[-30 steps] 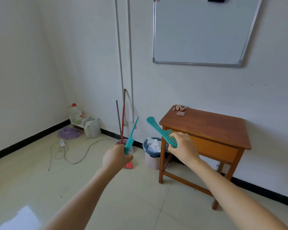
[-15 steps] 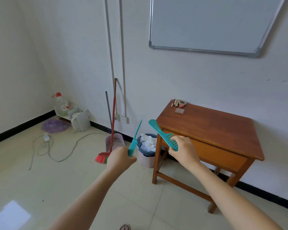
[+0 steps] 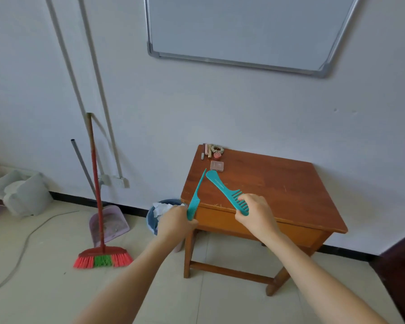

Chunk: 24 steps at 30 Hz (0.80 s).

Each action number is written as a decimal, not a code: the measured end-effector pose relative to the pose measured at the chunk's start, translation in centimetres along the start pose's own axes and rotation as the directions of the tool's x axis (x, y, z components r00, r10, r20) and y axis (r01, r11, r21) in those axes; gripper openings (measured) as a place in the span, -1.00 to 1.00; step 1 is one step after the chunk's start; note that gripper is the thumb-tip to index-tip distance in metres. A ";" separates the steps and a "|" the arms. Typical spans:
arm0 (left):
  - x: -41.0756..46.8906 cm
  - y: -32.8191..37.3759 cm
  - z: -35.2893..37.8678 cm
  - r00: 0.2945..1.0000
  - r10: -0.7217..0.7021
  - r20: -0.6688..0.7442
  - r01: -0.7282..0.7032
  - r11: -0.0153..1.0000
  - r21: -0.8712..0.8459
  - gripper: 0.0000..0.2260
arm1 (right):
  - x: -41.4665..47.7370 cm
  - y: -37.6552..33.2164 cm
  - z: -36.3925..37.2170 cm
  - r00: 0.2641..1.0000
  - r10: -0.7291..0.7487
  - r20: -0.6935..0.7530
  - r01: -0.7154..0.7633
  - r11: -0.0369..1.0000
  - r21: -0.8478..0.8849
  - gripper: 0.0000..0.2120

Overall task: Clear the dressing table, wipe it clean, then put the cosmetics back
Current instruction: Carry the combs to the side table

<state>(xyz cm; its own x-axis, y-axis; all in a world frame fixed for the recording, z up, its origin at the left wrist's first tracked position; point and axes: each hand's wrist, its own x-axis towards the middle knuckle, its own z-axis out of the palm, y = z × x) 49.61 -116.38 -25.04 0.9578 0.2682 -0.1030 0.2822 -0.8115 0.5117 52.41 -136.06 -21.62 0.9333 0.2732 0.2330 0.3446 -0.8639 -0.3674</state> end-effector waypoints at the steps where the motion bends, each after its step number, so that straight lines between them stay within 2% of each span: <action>1: 0.8 0.2 0.6 0.999 0.010 0.032 -0.010 1.000 0.003 -0.73 | 0.3 0.6 0.2 0.999 0.035 0.004 -0.035 0.999 -0.002 -0.67; 4: 3.0 0.9 2.4 0.993 0.040 0.115 -0.041 0.999 0.001 -0.76 | 1.6 3.1 0.3 0.995 0.102 0.004 -0.102 0.994 -0.027 -0.68; 12: 11.1 5.6 6.2 0.986 0.077 0.146 -0.079 0.997 0.008 -0.73 | 9.6 10.9 1.2 0.987 0.163 -0.015 -0.163 0.986 -0.025 -0.68; 18: 18.9 10.1 9.3 0.985 -0.013 0.172 0.007 0.999 0.038 -0.70 | 17.8 16.9 3.2 0.988 0.156 -0.003 -0.155 0.985 0.078 -0.67; 24: 23.6 13.7 12.9 0.977 -0.120 0.175 0.100 0.988 0.121 -0.63 | 21.8 21.3 4.3 0.986 0.160 0.052 -0.166 0.977 0.133 -0.67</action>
<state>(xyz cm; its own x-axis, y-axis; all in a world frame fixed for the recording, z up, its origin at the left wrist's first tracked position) 76.82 -127.91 -31.49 0.9114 0.2689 -0.3116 0.3810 -0.8375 0.3917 80.57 -146.72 -28.26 0.9805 0.1524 0.1243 0.1952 -0.8331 -0.5175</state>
